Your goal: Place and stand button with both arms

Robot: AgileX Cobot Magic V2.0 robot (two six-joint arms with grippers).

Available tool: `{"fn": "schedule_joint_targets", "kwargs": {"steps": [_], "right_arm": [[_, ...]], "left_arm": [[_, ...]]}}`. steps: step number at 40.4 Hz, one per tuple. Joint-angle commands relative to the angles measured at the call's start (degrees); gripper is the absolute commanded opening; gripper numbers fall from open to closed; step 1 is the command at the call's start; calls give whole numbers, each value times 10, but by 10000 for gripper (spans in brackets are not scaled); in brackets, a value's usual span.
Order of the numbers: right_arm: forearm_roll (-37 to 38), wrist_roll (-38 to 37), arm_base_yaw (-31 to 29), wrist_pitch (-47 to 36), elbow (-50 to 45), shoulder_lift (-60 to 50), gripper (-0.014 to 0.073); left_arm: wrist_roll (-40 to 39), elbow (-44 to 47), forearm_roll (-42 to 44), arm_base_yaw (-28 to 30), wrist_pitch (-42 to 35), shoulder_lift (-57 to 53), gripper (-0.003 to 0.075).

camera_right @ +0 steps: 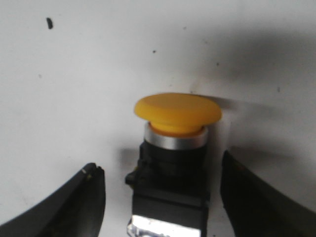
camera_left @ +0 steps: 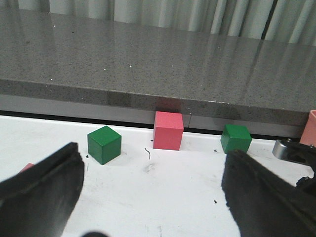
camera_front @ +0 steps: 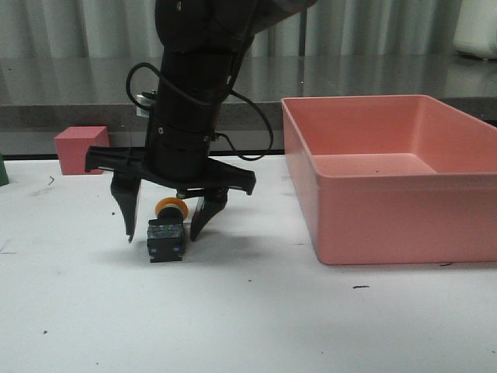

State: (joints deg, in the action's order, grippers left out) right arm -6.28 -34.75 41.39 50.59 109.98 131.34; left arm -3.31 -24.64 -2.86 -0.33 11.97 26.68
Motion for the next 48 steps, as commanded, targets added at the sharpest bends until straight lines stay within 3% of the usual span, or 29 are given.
{"fn": "schedule_joint_targets", "kwargs": {"steps": [1,7,14,19,24,30,43,48], "right_arm": [[6,7,-1,-9,35,-64,538],[7,42,-1,-8,59,-105,503],[7,60,-1,-8,68,-134,131],[9,60,-2,8,68,-152,-77],[38,67,-12,42,68,-185,-61],[42,137,-57,99,68,-238,-61],[42,266,-241,258,67,-316,-61],[42,281,-296,262,35,-349,-61]], "left_arm": [[-7,-19,-5,-1,-43,7,547],[-7,-19,-5,-1,-43,7,547],[-7,-19,-5,-1,-43,7,547],[-7,-19,-5,-1,-43,7,547],[-7,-19,-5,-1,-43,7,547],[-7,-19,-5,-1,-43,7,547],[-7,-19,-5,-1,-43,7,547],[-7,-19,-5,-1,-43,7,547]]}}
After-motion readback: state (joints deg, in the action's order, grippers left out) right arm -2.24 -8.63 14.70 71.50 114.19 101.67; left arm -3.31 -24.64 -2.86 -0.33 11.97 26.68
